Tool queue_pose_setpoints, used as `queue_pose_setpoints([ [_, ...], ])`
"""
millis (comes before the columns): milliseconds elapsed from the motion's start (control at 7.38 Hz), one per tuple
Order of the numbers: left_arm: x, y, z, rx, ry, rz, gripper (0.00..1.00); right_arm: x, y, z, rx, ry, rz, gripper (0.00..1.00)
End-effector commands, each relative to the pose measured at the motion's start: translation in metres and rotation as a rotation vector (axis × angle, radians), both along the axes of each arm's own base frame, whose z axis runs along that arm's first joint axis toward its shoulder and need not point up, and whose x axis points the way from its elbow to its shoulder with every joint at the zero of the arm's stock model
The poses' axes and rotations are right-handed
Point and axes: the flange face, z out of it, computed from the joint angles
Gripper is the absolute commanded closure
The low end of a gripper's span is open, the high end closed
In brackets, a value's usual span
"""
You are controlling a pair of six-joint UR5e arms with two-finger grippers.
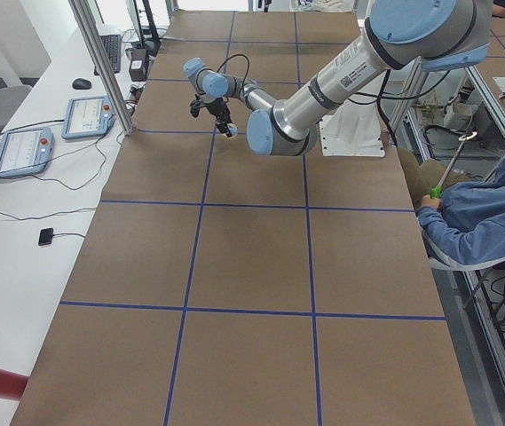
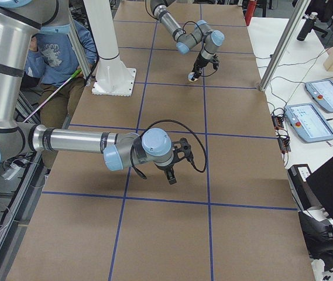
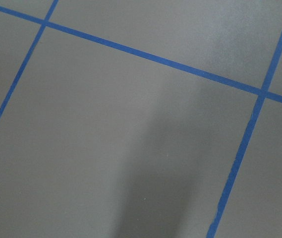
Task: Place and press bell with both arms
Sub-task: 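Lower the bell with the left gripper onto the grid crossing at centre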
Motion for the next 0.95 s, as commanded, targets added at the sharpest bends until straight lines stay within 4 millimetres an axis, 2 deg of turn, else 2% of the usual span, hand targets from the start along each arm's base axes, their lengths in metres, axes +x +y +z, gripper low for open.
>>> queue_pose_setpoints([
  [0,0.014,0.004,-0.003,-0.053,-0.005,-0.060,0.85,0.000,0.000,0.000,-0.001,-0.002,0.000,0.00],
  [135,0.014,0.004,-0.004,-0.056,-0.004,-0.065,0.83,0.000,0.000,0.000,-0.001,-0.002,0.000,0.00],
  [271,0.016,0.005,-0.009,-0.053,0.000,-0.062,0.74,0.000,0.000,0.000,-0.001,0.000,0.000,0.00],
  [677,0.026,0.016,-0.014,-0.048,0.007,-0.046,0.67,0.000,0.000,0.001,-0.002,0.001,0.000,0.00],
  [813,0.028,0.018,-0.015,-0.042,0.013,-0.045,0.61,0.000,-0.001,0.000,0.001,0.001,0.000,0.00],
])
